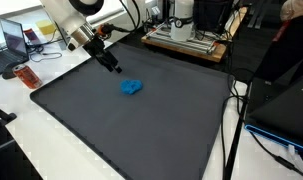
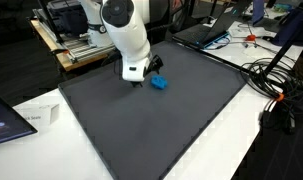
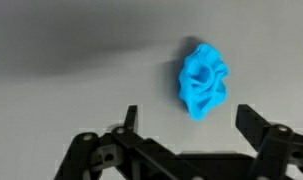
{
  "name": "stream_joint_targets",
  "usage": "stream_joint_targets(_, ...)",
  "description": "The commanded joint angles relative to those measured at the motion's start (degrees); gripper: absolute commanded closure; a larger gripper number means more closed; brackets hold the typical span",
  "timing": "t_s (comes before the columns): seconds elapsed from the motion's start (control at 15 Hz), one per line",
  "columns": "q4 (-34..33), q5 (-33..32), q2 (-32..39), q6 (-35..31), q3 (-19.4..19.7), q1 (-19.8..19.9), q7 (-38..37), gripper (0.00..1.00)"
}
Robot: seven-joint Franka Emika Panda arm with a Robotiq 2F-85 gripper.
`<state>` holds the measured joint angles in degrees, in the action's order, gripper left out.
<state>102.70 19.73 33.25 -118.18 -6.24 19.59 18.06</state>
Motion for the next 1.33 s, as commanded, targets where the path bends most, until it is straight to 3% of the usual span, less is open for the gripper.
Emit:
stream_joint_targets(0.0, 14.0, 5.7, -9.5, -8.8, 0.9, -0.9, 4.4, 0.00)
stream_joint_targets(0.53, 30.4, 19.6, -20.0, -26.4, 0.1, -2.6, 12.9, 0.00)
stream_joint_targets(0.93, 34.2, 29.1, -22.8, -35.3, 0.6, -5.8, 16.9, 0.00)
stream_joint_targets(1.0, 34.6, 29.8, -22.9, -37.0, -1.3, -4.5, 16.8, 0.00)
stream_joint_targets(1.27, 35.5, 33.3, -23.1, -42.1, -2.7, -4.9, 17.1, 0.00)
